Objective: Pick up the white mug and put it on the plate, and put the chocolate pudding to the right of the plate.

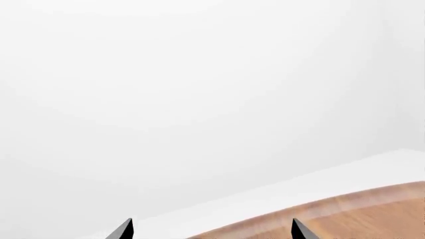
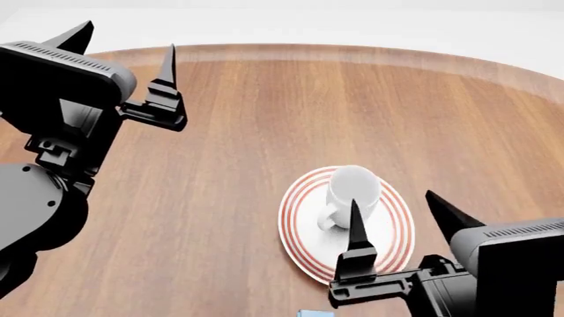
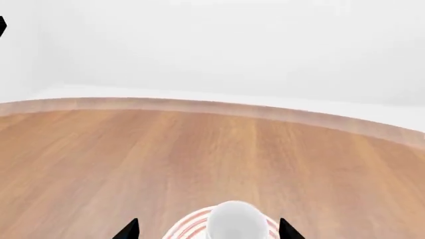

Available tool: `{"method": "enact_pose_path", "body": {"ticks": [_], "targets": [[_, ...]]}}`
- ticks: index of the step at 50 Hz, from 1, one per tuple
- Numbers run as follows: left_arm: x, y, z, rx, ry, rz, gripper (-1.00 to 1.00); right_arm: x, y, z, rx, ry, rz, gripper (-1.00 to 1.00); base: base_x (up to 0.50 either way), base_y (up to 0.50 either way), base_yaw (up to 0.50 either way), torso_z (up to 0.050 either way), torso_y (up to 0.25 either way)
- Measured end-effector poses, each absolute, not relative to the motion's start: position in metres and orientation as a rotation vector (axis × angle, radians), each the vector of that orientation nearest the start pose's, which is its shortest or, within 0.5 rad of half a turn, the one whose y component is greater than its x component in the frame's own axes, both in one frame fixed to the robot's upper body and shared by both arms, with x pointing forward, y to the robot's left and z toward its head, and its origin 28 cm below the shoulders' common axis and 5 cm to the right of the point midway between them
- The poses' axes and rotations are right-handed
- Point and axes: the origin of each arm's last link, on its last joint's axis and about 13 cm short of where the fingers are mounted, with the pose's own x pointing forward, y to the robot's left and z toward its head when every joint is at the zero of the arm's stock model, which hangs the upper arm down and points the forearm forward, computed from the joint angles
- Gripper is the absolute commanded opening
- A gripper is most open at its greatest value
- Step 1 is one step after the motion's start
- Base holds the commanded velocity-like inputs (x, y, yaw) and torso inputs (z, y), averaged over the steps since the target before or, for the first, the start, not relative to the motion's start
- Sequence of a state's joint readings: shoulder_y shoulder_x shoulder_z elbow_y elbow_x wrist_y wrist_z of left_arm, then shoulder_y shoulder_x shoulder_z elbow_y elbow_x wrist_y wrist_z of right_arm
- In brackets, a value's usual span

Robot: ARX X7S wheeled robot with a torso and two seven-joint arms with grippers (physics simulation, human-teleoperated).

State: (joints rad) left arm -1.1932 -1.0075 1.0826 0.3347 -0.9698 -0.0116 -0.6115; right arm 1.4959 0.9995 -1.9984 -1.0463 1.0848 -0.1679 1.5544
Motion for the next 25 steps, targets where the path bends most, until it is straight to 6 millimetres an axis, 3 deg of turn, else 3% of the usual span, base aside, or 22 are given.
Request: {"method": "enact_pose_path", "body": {"ticks": [14,25], "targets": [[0.274,0.26,0.259,0.216,-0.451,-0.168,1.0,0.102,-0.08,0.21,0.05,0.267,0.213,1.0,0.0,0.0,0.0,0.0,0.0],[0.275,0.26,0.258,0.218,-0.445,-0.166,1.0,0.098,-0.078,0.208,0.076,0.391,0.219,1.0,0.0,0.0,0.0,0.0,0.0]]}}
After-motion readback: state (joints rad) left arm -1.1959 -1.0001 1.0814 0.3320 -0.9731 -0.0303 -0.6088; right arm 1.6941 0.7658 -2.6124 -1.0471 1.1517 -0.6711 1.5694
